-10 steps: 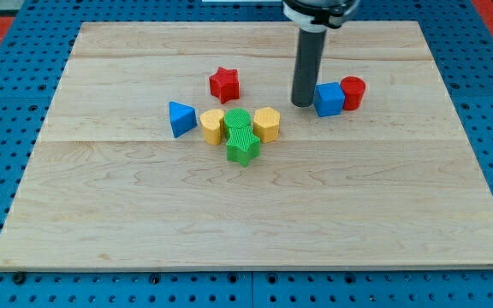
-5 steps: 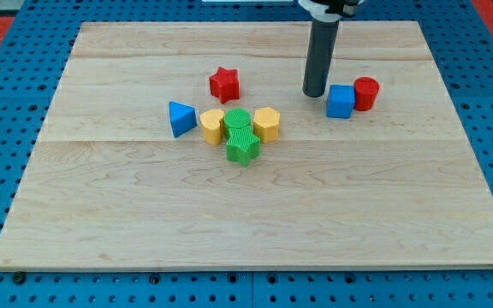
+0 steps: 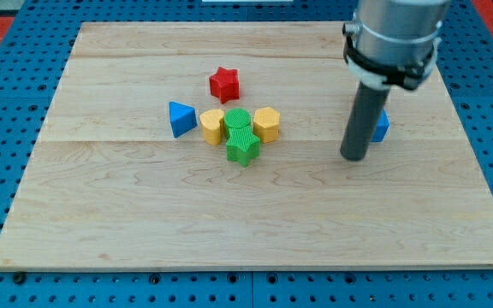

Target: Push the blue cube towards the top left of the board

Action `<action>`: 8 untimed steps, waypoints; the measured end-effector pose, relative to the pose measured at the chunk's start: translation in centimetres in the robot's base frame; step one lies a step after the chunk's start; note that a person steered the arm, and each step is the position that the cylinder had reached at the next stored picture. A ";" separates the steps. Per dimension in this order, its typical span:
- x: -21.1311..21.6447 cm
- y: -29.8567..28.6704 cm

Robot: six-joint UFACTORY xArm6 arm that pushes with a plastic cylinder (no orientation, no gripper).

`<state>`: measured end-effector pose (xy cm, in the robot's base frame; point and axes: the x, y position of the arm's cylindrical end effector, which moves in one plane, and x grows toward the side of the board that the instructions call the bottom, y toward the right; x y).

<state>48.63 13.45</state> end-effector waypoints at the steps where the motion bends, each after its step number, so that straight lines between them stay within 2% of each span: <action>1: -2.0 8.1; 2: -5.1 8.3; 3: -5.9 -1.2; 4: -8.4 -10.3; 6: -16.1 -15.1; 7: -17.9 -19.3; 8: -17.9 -18.5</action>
<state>30.73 -5.09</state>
